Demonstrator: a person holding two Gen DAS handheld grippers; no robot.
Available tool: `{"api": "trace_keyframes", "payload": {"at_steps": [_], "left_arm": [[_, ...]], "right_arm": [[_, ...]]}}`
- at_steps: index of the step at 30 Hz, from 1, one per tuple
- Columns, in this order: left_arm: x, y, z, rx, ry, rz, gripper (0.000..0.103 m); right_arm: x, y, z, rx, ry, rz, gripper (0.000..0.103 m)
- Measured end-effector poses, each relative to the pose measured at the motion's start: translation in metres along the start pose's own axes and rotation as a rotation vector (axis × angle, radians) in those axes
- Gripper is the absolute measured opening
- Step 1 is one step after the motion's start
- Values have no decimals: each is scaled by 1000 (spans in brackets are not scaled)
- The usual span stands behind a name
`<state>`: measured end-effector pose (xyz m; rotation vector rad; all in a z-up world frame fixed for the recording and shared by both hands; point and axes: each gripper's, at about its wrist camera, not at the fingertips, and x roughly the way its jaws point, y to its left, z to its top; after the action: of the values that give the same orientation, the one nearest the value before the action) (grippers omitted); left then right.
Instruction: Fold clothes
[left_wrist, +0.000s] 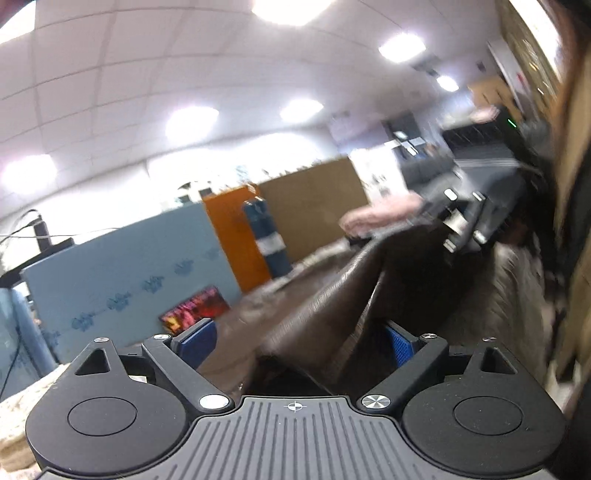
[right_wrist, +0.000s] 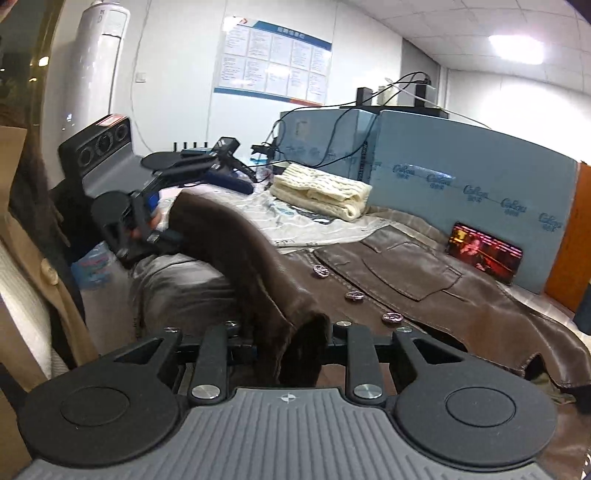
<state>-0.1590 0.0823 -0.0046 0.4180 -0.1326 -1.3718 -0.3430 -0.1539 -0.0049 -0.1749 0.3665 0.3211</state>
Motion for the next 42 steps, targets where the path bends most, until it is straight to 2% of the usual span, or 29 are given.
{"api": "trace_keyframes", "payload": {"at_steps": [5, 9, 11, 12, 13, 14, 15, 16, 17, 19, 21, 24, 29, 33, 35, 37, 39, 42], "left_arm": [[1, 19, -6, -121, -28, -32, 94], [1, 35, -11, -261, -59, -141, 93], [6, 37, -13, -258, -45, -187, 90], [8, 36, -15, -243, -30, -206, 79], [10, 35, -15, -237, -17, -226, 61], [12, 35, -16, -237, -7, -248, 51], [13, 35, -16, -244, -1, -263, 35], [13, 35, -17, -253, 2, -274, 26], [14, 35, -17, -261, 3, -277, 24], [16, 34, -18, -281, -1, -265, 21], [19, 36, -18, -314, -17, -234, 21], [19, 42, -21, -368, -51, -185, 20], [20, 49, -22, -412, -68, -140, 17], [17, 52, -23, -431, -75, -115, 12], [16, 52, -22, -430, -76, -111, 10], [15, 52, -21, -431, -80, -110, 10], [16, 52, -20, -440, -84, -99, 10], [21, 55, -18, -496, -100, -45, 10]], "right_arm": [[2, -2, -1, 26, -9, 11, 23], [2, -4, -3, 57, -12, 2, 23], [2, -3, -4, 63, -9, 1, 23], [2, -3, -4, 66, -8, -1, 23], [3, -2, -5, 69, -6, -3, 23], [3, -2, -5, 72, -5, -5, 23], [3, -2, -5, 73, -1, -11, 23], [3, -2, -6, 77, 4, -15, 26], [2, -1, -6, 80, 6, -27, 30], [1, 0, -8, 80, 18, -66, 59], [-2, 0, -11, 73, 45, -104, 70], [-10, -2, -19, 71, 114, -160, 74], [-28, -13, -39, 80, 242, -326, 77], [-53, -31, -51, 124, 298, -452, 72], [-67, -39, -56, 146, 311, -501, 62], [-79, -43, -59, 166, 307, -525, 36], [-91, -46, -62, 183, 294, -535, 20], [-105, -53, -58, 196, 230, -554, 13]]}}
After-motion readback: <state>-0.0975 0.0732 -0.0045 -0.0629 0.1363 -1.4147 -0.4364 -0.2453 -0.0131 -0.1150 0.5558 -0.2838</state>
